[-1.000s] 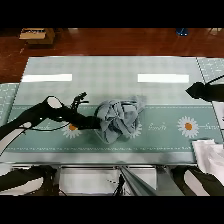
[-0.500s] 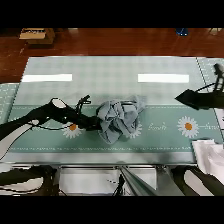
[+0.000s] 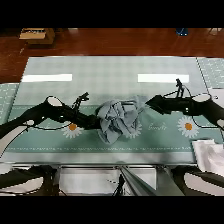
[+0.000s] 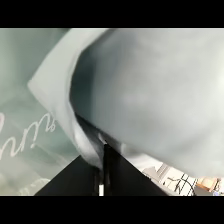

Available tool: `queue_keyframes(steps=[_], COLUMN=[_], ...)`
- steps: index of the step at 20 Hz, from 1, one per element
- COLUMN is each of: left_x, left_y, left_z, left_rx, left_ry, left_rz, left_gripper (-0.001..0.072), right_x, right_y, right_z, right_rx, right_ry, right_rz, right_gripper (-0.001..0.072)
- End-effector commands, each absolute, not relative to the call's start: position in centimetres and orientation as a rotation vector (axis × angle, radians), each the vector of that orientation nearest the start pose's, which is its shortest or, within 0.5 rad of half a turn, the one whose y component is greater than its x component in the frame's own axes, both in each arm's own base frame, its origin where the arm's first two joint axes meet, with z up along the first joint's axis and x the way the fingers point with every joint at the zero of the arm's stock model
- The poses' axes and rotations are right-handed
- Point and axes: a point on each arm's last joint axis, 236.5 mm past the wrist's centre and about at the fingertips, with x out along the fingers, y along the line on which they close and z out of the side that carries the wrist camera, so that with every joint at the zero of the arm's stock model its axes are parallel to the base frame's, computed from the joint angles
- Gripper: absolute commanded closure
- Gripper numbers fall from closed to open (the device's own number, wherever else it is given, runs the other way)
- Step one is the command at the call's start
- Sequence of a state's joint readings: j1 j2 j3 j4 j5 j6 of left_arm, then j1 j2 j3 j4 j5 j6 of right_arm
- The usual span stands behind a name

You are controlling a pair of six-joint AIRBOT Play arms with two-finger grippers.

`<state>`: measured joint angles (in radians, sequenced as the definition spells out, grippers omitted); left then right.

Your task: Fold the shirts.

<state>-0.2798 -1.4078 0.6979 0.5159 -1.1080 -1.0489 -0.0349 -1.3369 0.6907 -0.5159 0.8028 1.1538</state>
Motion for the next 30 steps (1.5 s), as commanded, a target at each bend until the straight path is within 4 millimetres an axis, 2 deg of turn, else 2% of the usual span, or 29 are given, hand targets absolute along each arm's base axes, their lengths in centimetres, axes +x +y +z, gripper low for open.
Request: queue_keyframes(steps=[1,3,4,5,6,7,8,9,11,13,15,17,19,20,22,24,27,30], left_x=[22.7,22.7,22.7,22.8,22.9,23.5,24.6,26.0,29.1,31.6,33.0,33.1,32.0,31.2,29.0,27.1,25.3,22.9], left_y=[-25.8,-25.8,-25.8,-25.8,-25.7,-25.6,-25.4,-25.0,-23.5,-21.0,-18.2,-15.6,-13.7,-13.0,-12.3,-11.5,-9.3,-9.6], left_z=[-7.1,-7.0,-6.9,-6.8,-6.5,-5.6,-4.2,-2.3,3.0,9.6,16.7,24.0,31.2,34.6,39.9,42.9,44.5,47.5], left_rx=[-0.561,-0.554,-0.553,-0.548,-0.535,-0.527,-0.524,-0.522,-0.507,-0.485,-0.434,-0.343,-0.26,-0.216,-0.122,-0.044,-0.009,0.024], left_ry=[1.561,1.554,1.552,1.544,1.523,1.489,1.438,1.376,1.215,1.04,0.859,0.671,0.493,0.409,0.271,0.195,0.18,0.072], left_rz=[-0.867,-0.873,-0.874,-0.882,-0.898,-0.912,-0.917,-0.925,-0.935,-0.924,-0.897,-0.86,-0.8,-0.771,-0.725,-0.652,-0.477,-0.445], left_gripper=[0.0678,0.0678,0.0678,0.0679,0.0679,0.0679,0.068,0.068,0.068,0.068,0.068,0.068,0.068,0.068,0.068,0.068,0.068,0.068], right_x=[37.3,37.3,37.3,37.3,37.6,38.1,38.7,39.6,41.2,41.9,41.3,39.6,37.0,35.6,32.8,30.1,26.9,24.0], right_y=[16.2,17.5,18.1,18.4,18.6,18.7,18.8,18.6,16.8,13.9,10.8,8.1,5.8,5.0,3.5,2.3,1.0,1.4], right_z=[-9.7,-11.1,-11.7,-11.8,-11.3,-10.2,-8.3,-5.6,0.9,8.4,16.1,23.5,30.7,33.6,38.6,41.9,44.3,48.7], right_rx=[0.825,0.841,0.849,0.853,0.872,0.869,0.84,0.804,0.742,0.649,0.54,0.457,0.383,0.35,0.304,0.251,0.14,0.093], right_ry=[1.164,1.175,1.177,1.172,1.165,1.144,1.106,1.045,0.908,0.741,0.562,0.396,0.237,0.174,0.069,0.018,0.007,-0.105], right_rz=[0.247,0.201,0.186,0.181,0.185,0.213,0.271,0.333,0.404,0.433,0.423,0.381,0.33,0.307,0.244,0.179,0.082,0.07], right_gripper=[0.0225,0.0226,0.029,0.0463,0.0678,0.0675,0.0676,0.0675,0.0676,0.0676,0.0677,0.0677,0.0678,0.0677,0.0678,0.0678,0.0677,0.0678])
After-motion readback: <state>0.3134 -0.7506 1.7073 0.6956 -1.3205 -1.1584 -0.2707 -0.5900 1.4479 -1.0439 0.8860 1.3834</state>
